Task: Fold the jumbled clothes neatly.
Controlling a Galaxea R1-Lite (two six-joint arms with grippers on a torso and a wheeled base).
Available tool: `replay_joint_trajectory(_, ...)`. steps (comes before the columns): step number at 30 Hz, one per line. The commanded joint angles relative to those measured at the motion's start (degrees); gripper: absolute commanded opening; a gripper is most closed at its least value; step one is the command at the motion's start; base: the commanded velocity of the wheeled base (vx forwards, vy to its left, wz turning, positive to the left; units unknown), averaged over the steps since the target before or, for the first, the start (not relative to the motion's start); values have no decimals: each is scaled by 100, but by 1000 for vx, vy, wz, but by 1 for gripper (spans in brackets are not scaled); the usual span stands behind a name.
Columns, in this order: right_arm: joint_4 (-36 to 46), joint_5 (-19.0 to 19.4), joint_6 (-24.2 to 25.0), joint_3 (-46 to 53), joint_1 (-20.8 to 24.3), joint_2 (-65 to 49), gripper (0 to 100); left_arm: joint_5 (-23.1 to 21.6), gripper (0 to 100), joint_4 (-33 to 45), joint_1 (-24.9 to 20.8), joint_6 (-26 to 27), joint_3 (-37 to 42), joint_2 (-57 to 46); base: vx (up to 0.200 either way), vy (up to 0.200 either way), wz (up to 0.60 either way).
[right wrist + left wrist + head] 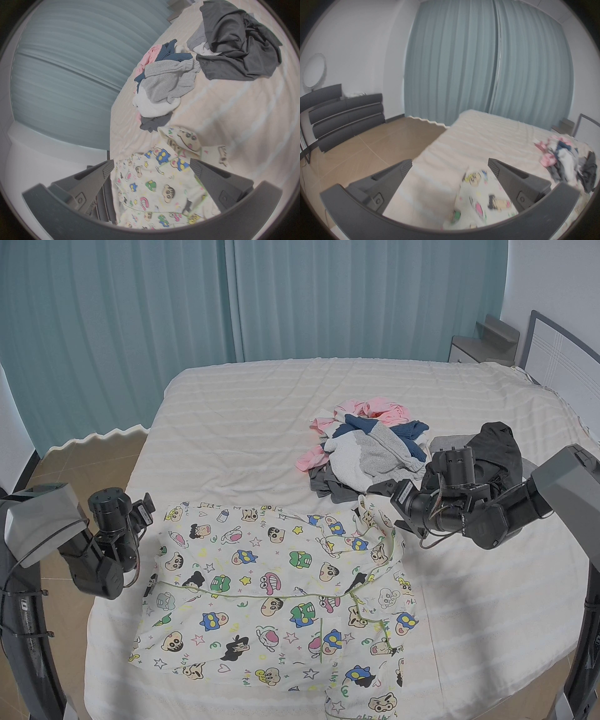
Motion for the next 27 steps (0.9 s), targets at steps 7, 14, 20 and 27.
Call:
replay_joint_trajectory(7,-1459,-40,-731,2747,23,-1439,100,-1830,100,1266,-154,-1291,2280,-1784,0,0,0)
replay_joint_trajectory(14,-2760,-40,-722,3538,76,-1387,100,-2260,100,1573,-180,-1889,2350,-1256,0,0,0)
replay_joint_trajectory(20,-3244,-31,-696,3784,199,-1272,100,-2287,100,1573,-224,-2460,2227,-896,0,0,0)
replay_joint_trajectory(27,-4061,-67,-652,4021,234,-850,100,-2251,100,1547,-418,-2838,1744,-404,0,0,0)
